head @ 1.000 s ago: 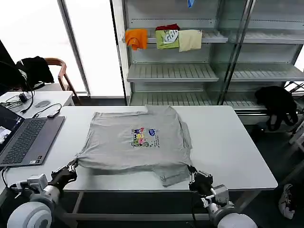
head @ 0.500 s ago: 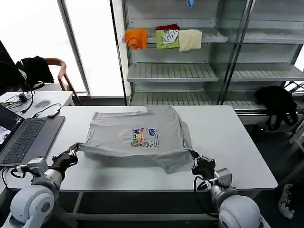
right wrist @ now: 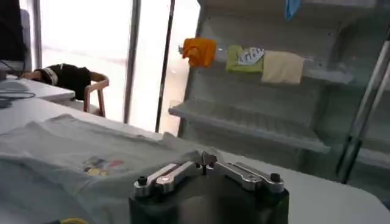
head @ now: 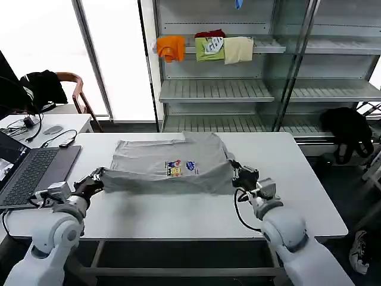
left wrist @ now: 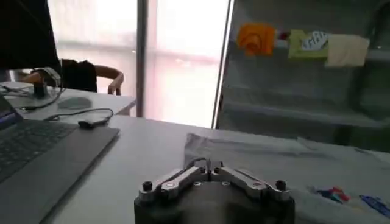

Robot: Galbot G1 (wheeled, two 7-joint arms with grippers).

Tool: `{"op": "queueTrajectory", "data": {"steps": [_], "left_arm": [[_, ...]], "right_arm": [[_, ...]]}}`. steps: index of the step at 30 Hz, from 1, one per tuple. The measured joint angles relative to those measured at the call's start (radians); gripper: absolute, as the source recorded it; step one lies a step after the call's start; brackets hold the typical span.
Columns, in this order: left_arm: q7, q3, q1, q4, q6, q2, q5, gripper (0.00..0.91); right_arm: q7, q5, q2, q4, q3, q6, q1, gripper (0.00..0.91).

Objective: Fold and organize the clothes.

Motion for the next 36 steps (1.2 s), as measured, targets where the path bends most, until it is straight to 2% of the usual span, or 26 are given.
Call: {"op": "queueTrajectory", "data": {"steps": [7, 15, 17, 18, 21, 36], "left_arm": [[0.007, 0.038, -0.068, 0.108, -0.01, -0.033, 0.041, 0.02], [0.016, 0.069, -0.111, 0.194, -0.027, -0.051, 0.079, 0.03], [0.017, 0.077, -0.123, 0.211, -0.029, -0.054, 0.085, 0.736], [0.016, 0.082, -0.131, 0.221, -0.029, -0.056, 0.089, 0.907], [0.018, 0.095, -0.151, 0.249, -0.029, -0.06, 0.101, 0.907], [0.025, 0.111, -0.214, 0.305, -0.005, -0.047, 0.149, 0.907]], "right_arm": [[-0.027, -0.042, 0.037, -0.108, -0.045, 0.037, 0.057, 0.0], [-0.033, -0.077, 0.067, -0.194, -0.062, 0.069, 0.094, 0.0], [-0.033, -0.084, 0.072, -0.21, -0.065, 0.075, 0.1, 0.0], [-0.032, -0.089, 0.076, -0.219, -0.066, 0.078, 0.104, 0.111], [-0.025, -0.096, 0.086, -0.242, -0.069, 0.079, 0.116, 0.907], [0.064, -0.13, 0.125, -0.31, -0.07, 0.077, 0.15, 0.907]]}}
